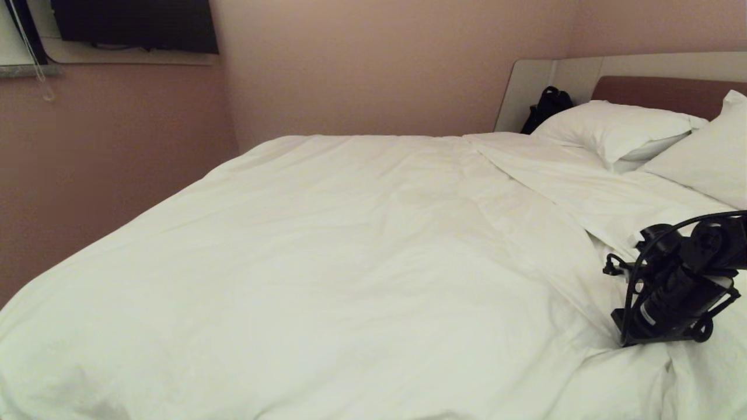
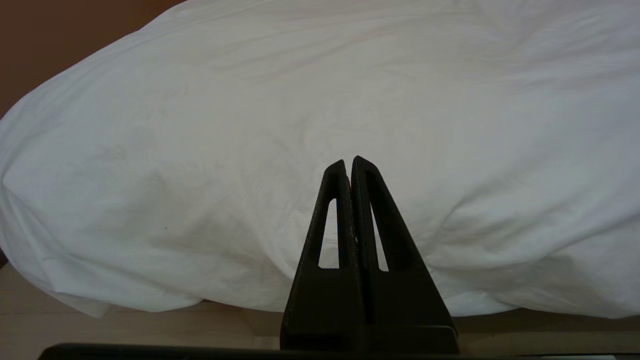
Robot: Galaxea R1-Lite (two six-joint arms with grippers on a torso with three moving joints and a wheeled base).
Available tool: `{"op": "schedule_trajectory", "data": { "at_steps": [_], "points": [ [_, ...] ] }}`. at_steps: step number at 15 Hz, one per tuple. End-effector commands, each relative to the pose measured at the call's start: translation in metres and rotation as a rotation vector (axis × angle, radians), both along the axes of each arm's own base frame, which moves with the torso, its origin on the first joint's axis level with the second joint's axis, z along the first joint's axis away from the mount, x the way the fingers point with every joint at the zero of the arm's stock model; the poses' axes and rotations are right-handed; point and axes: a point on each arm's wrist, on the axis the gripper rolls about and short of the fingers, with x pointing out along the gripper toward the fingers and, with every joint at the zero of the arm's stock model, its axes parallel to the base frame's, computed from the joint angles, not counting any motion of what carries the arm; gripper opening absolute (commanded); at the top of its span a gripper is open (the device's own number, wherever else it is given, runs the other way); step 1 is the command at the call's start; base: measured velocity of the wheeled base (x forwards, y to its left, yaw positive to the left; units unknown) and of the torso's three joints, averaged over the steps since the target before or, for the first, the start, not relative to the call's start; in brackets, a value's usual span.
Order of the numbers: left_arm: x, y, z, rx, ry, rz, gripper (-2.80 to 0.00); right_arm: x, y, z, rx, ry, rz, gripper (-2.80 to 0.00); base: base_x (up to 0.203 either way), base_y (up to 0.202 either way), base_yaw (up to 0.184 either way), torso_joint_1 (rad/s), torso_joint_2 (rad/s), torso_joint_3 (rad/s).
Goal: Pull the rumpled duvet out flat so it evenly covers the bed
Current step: Flatten the corners of the folded blanket
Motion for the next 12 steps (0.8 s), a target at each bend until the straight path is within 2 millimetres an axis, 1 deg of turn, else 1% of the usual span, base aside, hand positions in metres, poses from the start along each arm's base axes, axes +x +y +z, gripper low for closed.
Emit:
{"op": "schedule_trajectory", "data": {
  "at_steps": [1,3,7,10,12],
  "points": [
    [0.0,0.0,0.0,0.0,0.0,0.0,-2.8,-0.001,-0.002,-0.004,-0.005,0.024,-0.007,-2.8,0.0,0.0,0.0,0.0,0.0,0.0],
    [0.0,0.0,0.0,0.0,0.0,0.0,-2.8,-0.002,-0.01,-0.006,-0.038,0.038,-0.013,-2.8,0.0,0.0,0.0,0.0,0.0,0.0],
    [0.0,0.0,0.0,0.0,0.0,0.0,-2.8,-0.006,-0.023,-0.012,-0.045,0.062,-0.023,-2.8,0.0,0.0,0.0,0.0,0.0,0.0],
    [0.0,0.0,0.0,0.0,0.0,0.0,-2.8,-0.005,-0.022,-0.013,-0.028,0.06,-0.017,-2.8,0.0,0.0,0.0,0.0,0.0,0.0],
    [0.0,0.0,0.0,0.0,0.0,0.0,-2.8,-0.001,-0.017,-0.015,-0.009,0.048,0.002,-2.8,0.0,0.0,0.0,0.0,0.0,0.0]
  ]
}}
